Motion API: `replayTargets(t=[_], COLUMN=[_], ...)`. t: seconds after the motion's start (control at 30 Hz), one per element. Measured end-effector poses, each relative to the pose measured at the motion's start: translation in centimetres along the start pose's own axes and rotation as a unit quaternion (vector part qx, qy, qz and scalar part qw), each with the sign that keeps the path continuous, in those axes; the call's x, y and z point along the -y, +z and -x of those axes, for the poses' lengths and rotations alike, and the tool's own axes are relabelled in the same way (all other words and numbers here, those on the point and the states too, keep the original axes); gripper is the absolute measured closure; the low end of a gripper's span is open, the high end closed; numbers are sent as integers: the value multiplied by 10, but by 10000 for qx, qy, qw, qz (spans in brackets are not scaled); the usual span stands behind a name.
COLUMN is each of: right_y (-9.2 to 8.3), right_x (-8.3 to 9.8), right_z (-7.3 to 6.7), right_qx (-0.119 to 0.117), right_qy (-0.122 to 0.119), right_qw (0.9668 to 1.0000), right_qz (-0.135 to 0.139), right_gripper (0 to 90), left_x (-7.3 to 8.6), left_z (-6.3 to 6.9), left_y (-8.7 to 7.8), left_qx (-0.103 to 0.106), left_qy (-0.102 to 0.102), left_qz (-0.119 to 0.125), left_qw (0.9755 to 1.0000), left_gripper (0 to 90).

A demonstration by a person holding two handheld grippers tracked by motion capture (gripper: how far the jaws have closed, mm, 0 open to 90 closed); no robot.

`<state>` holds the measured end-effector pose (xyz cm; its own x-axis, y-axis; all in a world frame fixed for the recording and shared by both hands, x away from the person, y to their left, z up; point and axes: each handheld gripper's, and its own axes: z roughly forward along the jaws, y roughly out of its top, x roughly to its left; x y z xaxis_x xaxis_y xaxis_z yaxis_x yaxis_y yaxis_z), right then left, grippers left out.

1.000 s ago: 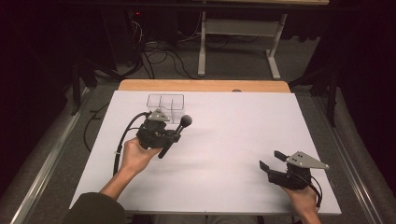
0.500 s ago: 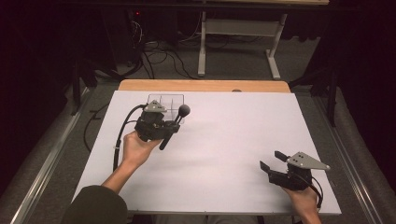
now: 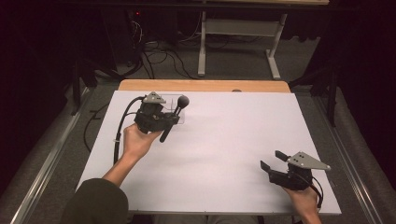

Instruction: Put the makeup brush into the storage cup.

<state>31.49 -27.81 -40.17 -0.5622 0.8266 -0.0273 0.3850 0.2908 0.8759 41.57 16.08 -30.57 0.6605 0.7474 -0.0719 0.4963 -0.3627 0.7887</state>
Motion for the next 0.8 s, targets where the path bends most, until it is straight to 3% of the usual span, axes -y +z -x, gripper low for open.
replayTargets(t=[0.47,0.8], right_y=[0,0], right_x=[0,-1], right_z=[-1,-1], right_qx=[-24,-44], right_qy=[-12,2], right_qw=[10000,10000], right_qz=[0,16], right_gripper=[320,321], left_x=[-21,-27], left_z=[0,-5], left_y=[6,21], left_qx=[-225,-169], left_qy=[61,7], left_qz=[94,97], left_qw=[9997,9998], left_gripper=[715,715])
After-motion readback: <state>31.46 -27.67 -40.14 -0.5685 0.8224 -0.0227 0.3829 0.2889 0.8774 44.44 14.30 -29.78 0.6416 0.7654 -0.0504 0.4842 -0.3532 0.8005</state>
